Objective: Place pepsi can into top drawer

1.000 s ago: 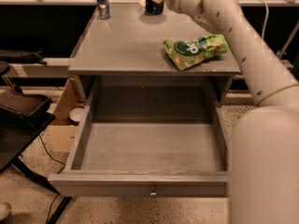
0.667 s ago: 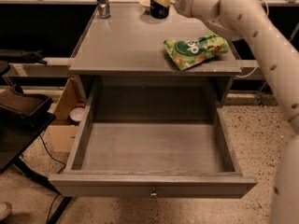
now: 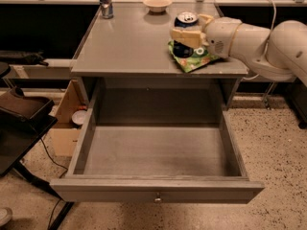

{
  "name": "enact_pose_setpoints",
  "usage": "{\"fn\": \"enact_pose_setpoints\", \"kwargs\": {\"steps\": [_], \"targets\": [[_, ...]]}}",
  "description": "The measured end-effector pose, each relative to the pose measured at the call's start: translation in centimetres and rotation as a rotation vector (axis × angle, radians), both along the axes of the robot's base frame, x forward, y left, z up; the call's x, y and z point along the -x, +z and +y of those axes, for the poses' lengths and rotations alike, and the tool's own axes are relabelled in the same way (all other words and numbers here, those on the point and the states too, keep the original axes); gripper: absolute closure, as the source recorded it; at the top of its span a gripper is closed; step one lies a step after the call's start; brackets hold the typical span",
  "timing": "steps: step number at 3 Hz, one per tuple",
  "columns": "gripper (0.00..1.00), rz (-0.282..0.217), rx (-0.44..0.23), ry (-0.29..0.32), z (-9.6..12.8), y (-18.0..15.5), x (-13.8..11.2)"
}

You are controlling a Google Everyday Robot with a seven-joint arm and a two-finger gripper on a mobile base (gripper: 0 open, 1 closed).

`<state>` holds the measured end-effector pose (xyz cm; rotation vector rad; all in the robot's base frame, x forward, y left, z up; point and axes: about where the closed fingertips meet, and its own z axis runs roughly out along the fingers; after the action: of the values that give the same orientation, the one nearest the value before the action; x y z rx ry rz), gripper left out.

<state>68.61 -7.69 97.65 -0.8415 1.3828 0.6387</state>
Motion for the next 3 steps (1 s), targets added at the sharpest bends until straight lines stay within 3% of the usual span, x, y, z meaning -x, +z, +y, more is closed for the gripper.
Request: {"fn": "enact_pose_setpoints", "kwargs": {"steps": [1,2,3], "targets": [[1.00,-0.040,-0.014,0.073,-1.9,-2.1,3.6],[1.00,-0.040,-0.014,0.073,-1.9,-2.1,3.6],[1.00,0.014,-0.001,0.110,-0.6,-5.1,4.3]]}}
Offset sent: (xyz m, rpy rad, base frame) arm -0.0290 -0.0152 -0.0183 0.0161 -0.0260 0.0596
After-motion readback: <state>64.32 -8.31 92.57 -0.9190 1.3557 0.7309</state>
